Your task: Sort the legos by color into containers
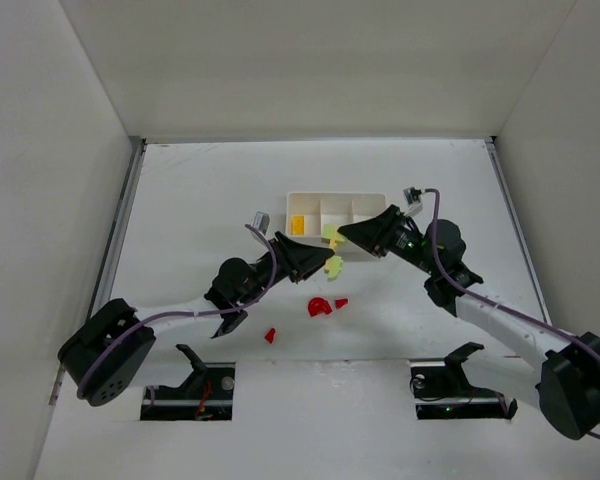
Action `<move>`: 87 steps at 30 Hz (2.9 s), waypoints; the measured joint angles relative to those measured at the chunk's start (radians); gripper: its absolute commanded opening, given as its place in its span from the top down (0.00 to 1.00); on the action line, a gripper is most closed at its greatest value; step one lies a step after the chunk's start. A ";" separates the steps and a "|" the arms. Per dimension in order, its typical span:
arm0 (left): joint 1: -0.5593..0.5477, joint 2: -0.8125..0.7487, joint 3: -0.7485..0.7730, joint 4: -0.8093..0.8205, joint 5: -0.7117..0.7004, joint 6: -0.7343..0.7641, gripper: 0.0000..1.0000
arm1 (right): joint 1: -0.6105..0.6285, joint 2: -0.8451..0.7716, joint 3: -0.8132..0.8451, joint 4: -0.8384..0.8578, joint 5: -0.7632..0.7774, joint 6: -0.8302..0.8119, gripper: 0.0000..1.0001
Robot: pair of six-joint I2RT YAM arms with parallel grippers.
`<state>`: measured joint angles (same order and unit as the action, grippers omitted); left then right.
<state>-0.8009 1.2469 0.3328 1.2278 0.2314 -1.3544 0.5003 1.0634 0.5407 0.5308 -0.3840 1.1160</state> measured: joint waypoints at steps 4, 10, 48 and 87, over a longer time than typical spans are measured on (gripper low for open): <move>0.015 -0.036 -0.002 -0.027 -0.011 0.018 0.86 | -0.034 -0.021 0.000 -0.009 -0.048 0.007 0.67; 0.024 -0.105 -0.014 -0.060 -0.023 0.047 0.86 | -0.122 -0.023 -0.001 -0.034 -0.034 -0.008 0.67; -0.003 -0.130 0.084 -0.412 -0.137 0.326 0.85 | -0.106 0.341 0.312 -0.432 0.599 -0.455 0.28; 0.062 -0.053 0.149 -0.183 -0.201 -0.058 0.84 | 0.226 -0.056 -0.059 0.123 0.192 -0.083 0.25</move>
<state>-0.7387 1.1938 0.4820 1.0447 0.0299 -1.4128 0.7265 1.0069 0.4816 0.6537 -0.1921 1.0332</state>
